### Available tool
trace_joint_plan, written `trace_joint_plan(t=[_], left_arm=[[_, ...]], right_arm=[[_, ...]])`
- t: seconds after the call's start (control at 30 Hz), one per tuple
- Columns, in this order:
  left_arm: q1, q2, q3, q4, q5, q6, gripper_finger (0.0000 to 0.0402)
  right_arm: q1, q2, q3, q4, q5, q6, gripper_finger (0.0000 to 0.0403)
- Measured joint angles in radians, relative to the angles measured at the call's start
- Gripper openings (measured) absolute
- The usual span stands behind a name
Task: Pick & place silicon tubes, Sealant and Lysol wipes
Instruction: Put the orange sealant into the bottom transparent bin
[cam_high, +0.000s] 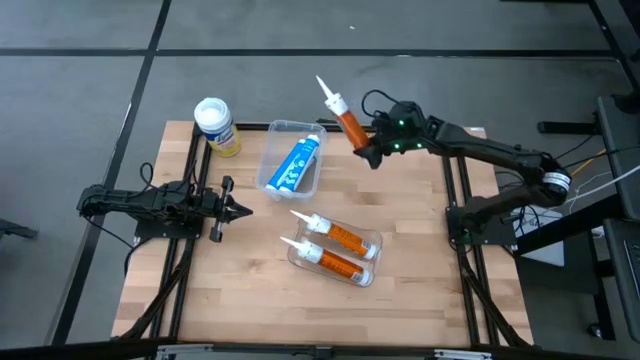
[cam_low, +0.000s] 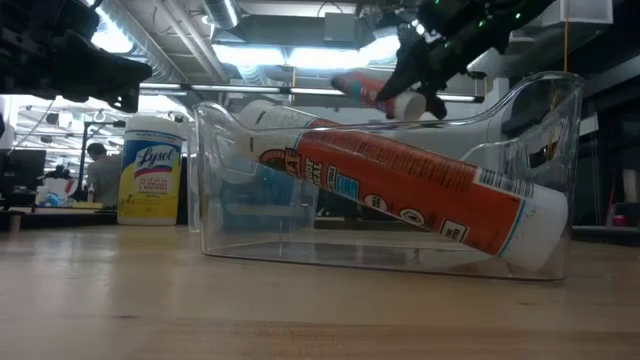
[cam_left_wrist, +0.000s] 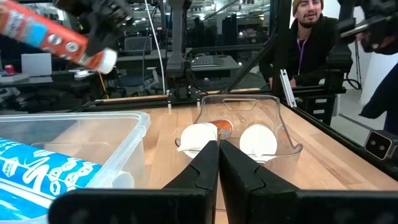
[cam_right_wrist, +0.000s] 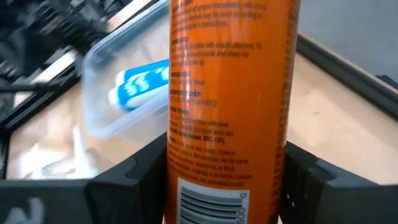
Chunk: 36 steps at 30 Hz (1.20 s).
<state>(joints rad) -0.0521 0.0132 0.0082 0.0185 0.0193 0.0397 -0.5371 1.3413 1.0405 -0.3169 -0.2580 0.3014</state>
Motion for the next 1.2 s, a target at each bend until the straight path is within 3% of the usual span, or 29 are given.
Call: trace_joint_plan(t=[0.47,1.2], left_arm=[[0.0,0.0,0.0,0.0,0.0,0.0,0.0008],[0.0,0.0,0.0,0.0,0.0,0.0,0.0011]], right_arm=[[0.235,-0.132,0.0,-0.071,0.026,0.003,0.022],[0.563,-0.141,0.0,-0.079,0.138,0.007,0.0219]])
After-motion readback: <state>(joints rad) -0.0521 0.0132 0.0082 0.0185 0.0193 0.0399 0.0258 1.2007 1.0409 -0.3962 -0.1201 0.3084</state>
